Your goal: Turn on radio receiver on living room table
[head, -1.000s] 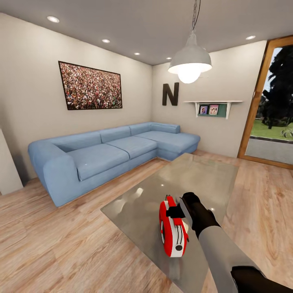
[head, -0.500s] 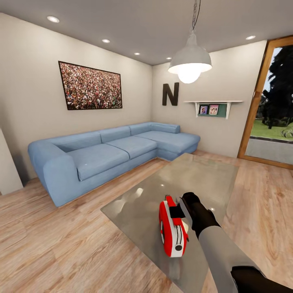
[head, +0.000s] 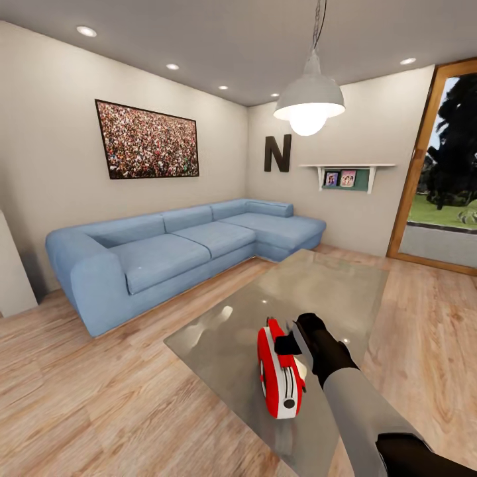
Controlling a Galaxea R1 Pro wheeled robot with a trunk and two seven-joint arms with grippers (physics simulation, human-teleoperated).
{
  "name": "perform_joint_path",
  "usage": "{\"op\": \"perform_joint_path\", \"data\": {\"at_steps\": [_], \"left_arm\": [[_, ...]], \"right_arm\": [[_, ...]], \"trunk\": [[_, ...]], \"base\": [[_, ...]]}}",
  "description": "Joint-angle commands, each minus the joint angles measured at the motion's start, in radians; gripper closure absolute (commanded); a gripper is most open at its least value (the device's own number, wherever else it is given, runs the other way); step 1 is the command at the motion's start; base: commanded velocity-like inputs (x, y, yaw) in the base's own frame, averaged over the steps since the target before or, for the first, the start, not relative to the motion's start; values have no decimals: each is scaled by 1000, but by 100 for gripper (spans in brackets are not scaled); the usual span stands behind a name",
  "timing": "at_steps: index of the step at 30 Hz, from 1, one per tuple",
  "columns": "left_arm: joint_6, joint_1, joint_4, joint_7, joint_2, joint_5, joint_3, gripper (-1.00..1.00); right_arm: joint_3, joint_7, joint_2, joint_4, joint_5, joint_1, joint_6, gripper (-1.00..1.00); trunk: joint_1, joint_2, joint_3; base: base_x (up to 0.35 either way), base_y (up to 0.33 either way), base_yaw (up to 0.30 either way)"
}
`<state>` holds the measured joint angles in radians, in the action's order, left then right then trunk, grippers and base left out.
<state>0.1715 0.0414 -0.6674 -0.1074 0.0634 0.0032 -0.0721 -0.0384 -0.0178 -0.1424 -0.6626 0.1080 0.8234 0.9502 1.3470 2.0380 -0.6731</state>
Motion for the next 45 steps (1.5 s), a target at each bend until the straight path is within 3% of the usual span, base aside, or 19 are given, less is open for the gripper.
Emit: {"op": "perform_joint_path", "data": {"at_steps": [1, 18, 45], "left_arm": [[0, 0, 0, 0, 0, -1, 0, -100], [0, 0, 1, 2, -5, -8, 0, -100], [-1, 0, 2, -3, -9, -12, 0, -100]], "right_arm": [[0, 1, 0, 0, -2, 0, 0, 100], [0, -8, 0, 0, -3, 0, -1, 100], [-2, -8, 1, -2, 8, 0, -5, 100]], "trunk": [[0, 0, 0], [0, 0, 0], [-104, -189, 85]], "base": [[0, 0, 0], [0, 0, 0], [0, 0, 0]]}}
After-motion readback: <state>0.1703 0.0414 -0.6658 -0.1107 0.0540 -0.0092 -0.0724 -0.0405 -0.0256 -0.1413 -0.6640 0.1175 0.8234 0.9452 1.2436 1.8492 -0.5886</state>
